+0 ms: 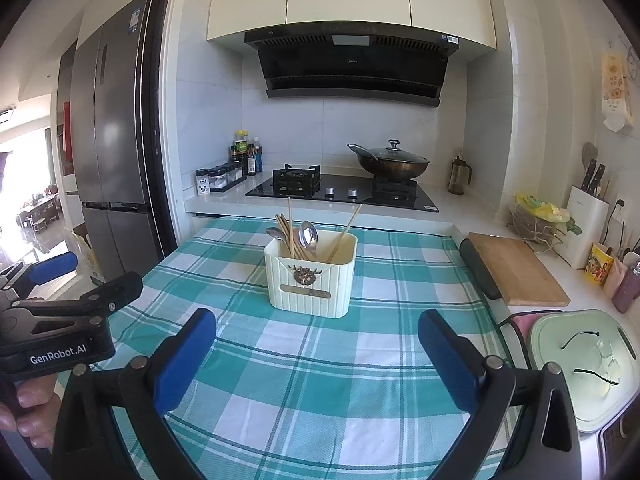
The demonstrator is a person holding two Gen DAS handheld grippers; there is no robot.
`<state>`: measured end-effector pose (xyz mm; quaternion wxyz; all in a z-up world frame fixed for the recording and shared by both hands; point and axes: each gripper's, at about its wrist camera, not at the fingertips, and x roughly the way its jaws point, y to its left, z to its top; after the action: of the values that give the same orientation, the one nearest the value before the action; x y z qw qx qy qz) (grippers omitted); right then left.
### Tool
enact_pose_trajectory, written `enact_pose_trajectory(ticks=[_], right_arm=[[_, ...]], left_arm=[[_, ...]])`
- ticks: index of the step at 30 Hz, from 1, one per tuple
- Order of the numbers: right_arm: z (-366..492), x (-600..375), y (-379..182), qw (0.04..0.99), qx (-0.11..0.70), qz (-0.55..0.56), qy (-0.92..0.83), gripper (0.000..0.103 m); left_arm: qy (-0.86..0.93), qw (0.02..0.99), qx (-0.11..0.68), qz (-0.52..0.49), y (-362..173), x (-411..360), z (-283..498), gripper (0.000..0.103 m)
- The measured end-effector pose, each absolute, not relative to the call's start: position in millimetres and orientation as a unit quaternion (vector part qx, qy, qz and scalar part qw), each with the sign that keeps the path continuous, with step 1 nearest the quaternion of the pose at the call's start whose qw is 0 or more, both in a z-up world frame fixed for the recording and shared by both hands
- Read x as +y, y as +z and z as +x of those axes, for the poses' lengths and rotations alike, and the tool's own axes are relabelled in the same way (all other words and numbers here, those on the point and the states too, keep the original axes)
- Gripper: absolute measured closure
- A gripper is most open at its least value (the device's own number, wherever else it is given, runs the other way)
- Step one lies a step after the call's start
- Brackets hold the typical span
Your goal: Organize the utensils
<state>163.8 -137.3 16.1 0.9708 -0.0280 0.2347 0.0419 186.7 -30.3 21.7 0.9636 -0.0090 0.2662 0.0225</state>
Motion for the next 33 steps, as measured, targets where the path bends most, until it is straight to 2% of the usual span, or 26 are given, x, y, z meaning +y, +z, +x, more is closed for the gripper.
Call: enact_pose_trajectory(ticks=[33], right_arm=[[158.2,-134.0,19.7,0.972,0.227,-0.037,0.042,0.000]], left_arm=[[0.028,0.962,0.273,0.002,20.8,-31.7,184.6,0.000]])
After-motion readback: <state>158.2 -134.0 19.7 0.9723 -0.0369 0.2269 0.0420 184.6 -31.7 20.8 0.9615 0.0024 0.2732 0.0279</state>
